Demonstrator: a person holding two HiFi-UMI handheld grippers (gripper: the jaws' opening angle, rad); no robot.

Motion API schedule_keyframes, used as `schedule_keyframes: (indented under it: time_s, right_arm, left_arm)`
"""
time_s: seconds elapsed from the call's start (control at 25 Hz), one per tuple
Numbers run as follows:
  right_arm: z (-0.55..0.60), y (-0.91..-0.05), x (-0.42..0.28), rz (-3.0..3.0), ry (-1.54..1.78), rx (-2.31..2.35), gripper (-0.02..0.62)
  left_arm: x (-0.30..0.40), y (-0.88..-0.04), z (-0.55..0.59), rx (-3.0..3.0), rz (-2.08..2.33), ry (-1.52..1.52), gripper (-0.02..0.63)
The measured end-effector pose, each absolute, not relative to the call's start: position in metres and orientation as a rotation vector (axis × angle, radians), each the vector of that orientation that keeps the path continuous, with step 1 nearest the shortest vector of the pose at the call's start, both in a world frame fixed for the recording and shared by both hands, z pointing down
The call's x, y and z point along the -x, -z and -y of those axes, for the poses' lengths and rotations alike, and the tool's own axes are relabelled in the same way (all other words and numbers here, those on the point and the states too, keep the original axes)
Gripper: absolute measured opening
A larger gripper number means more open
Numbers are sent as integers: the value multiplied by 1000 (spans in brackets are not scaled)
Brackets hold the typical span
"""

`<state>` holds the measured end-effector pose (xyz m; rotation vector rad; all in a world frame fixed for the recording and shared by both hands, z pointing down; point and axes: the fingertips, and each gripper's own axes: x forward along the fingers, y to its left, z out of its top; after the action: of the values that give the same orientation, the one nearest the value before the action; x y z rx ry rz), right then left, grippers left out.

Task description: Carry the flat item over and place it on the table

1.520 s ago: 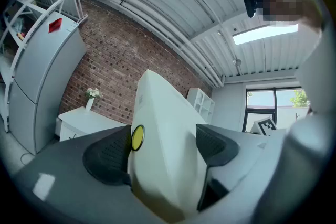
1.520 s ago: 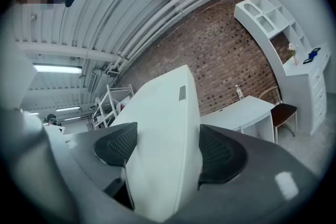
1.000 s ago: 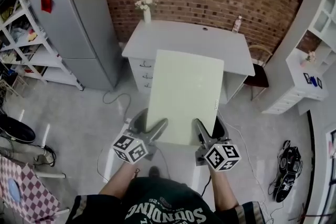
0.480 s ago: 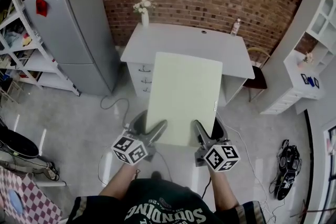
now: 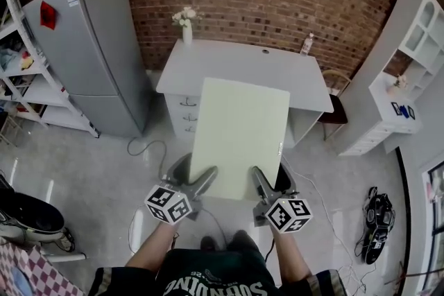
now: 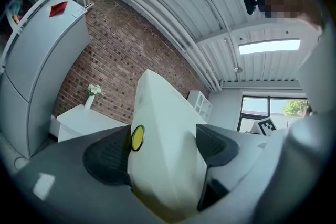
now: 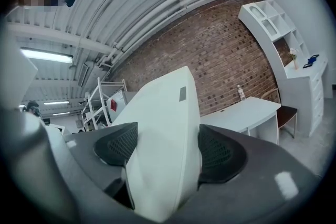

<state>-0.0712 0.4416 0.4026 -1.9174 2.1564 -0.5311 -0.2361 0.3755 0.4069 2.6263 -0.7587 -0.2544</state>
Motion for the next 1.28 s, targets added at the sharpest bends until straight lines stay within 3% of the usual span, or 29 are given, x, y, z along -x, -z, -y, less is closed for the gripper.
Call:
schedule_keyframes:
  time_s: [1.28]
  right_arm:
    - [-254, -412, -25, -2193, 568, 1855, 347]
  left_arm:
    - [143, -415, -197, -2596, 837, 232, 385]
